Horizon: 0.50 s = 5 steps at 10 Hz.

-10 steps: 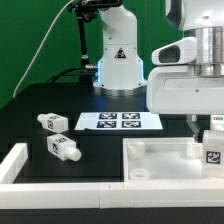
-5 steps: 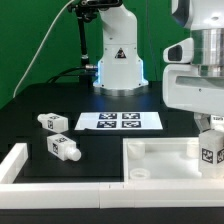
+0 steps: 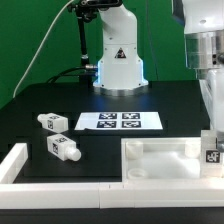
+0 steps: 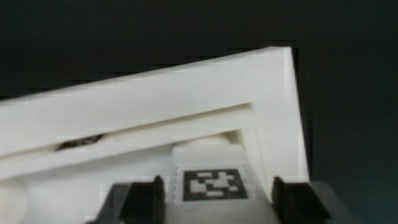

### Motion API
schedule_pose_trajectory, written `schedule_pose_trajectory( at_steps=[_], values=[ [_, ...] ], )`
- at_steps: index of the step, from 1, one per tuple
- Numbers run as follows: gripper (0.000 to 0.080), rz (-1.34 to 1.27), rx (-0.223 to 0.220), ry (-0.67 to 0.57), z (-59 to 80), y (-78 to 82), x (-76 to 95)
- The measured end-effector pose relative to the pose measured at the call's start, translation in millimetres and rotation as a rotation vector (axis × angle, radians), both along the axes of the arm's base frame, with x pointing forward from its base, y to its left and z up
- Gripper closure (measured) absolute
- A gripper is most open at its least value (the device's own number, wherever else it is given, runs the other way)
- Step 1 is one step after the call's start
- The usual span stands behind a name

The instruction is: Assemble one leg

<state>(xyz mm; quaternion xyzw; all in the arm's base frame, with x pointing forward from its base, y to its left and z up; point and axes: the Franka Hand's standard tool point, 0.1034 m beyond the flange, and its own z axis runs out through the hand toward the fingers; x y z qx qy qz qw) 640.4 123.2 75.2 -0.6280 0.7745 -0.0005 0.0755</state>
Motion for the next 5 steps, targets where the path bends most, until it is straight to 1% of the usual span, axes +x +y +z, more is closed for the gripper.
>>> schedule_pose_trajectory(
  at_steps=[1, 2, 3, 4, 5],
  values=[
    [0.0506, 0.017, -0.002, -0.001, -0.1, 0.2, -0.1],
    [0.0282, 0.043, -0.005, -0.004, -0.1, -0.1, -0.1],
    [0.0282, 0.176, -0.023, -0.017, 0.6, -2.2, -0.6],
    [0.0181, 0.379, -0.044, -0.036, 2.7, -7.4, -1.6],
    [0.0181, 0.545, -0.057, -0.054, 5.6, -10.2, -2.5]
  ],
)
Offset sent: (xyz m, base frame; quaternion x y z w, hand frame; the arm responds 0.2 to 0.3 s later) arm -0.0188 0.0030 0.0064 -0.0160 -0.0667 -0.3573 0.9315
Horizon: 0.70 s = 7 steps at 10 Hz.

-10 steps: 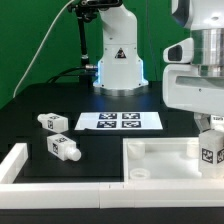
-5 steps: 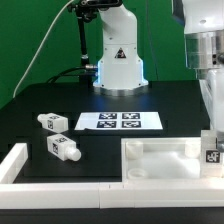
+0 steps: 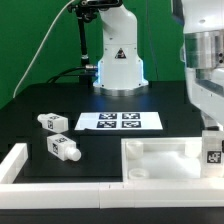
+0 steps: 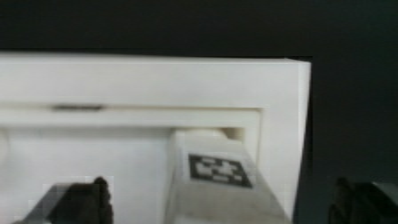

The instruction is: Assemble one leg

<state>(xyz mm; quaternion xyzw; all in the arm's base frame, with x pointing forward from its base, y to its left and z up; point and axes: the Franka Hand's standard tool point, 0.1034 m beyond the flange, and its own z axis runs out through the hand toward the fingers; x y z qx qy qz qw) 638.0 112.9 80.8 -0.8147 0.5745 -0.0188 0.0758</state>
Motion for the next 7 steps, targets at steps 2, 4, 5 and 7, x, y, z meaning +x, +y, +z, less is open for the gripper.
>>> schedule_pose_trajectory(
  at_steps=[2, 4, 5, 7],
  values=[
    [0.0151, 0.123, -0.016, -0.008, -1.2, -0.3, -2.4],
    [0.0150, 0.248, -0.034, -0.019, -1.5, -1.4, -2.4],
    [0.0150, 0.329, -0.045, -0.026, -2.0, -1.6, -2.7],
    [0.0150, 0.713, -0.143, -0.031, -8.0, 0.4, -4.0]
  ],
)
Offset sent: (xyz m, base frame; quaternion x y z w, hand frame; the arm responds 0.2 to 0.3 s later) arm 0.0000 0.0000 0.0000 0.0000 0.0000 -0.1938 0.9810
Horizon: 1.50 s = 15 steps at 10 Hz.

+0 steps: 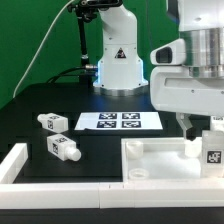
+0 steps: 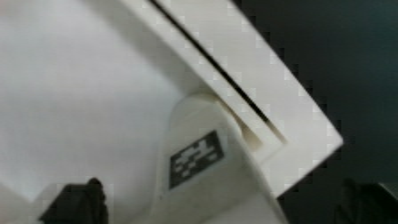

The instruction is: Assemble one leg

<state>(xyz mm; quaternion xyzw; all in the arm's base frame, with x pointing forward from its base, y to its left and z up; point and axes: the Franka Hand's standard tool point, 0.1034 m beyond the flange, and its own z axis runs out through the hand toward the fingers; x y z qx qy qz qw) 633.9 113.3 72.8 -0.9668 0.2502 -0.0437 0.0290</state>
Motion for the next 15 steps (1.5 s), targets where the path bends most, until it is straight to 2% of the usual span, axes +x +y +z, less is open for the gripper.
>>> schedule_pose_trajectory(
  at_steps=[2, 3, 4, 5, 8, 13, 15],
  values=[
    [0.0159, -0.044, 0.003, 0.001, 0.1, -2.1, 0.4],
    [0.0337, -0.044, 0.002, 0.001, 0.0, -2.2, 0.4],
    [0.0337, -0.073, 0.007, 0.002, -0.1, -1.9, 0.3],
    [0.0515, -0.155, 0.016, 0.005, -0.2, -1.5, 0.3],
    [0.0514, -0.478, 0.046, 0.026, 0.1, -0.1, 1.1],
    [0.0512, -1.285, 0.156, 0.088, 3.5, 3.7, 8.5],
    [0.0512, -1.390, 0.169, 0.080, 1.4, -0.2, 8.3]
  ],
)
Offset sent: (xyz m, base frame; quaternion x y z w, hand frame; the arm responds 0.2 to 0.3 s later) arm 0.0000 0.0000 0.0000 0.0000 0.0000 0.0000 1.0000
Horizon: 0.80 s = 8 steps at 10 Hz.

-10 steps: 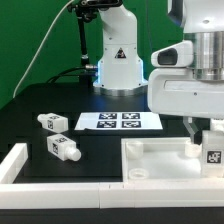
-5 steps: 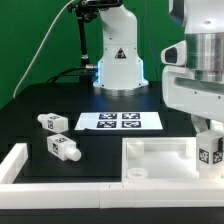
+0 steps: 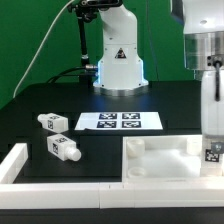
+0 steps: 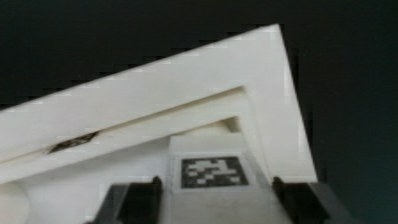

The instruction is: Assemble one leg

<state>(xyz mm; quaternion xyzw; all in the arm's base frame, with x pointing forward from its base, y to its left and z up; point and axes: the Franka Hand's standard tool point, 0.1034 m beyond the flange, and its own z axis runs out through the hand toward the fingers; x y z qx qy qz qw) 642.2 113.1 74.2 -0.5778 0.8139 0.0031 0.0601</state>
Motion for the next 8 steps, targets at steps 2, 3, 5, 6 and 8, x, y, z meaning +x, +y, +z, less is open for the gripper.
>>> schedule_pose_trajectory(
  at_steps=[2, 3, 5, 6, 8],
  values=[
    [0.0512, -0.059, 0.001, 0.001, -2.5, -2.4, -0.3],
    [0.0512, -0.041, -0.002, 0.000, -2.6, -2.6, -0.2],
    [0.0436, -0.021, -0.002, -0.005, -0.3, -1.3, 0.1],
    [0.0232, 0.013, 0.005, -0.019, 13.5, 3.2, -1.7],
    [0.0164, 0.045, 0.013, -0.019, 26.0, 8.3, -8.7]
  ],
)
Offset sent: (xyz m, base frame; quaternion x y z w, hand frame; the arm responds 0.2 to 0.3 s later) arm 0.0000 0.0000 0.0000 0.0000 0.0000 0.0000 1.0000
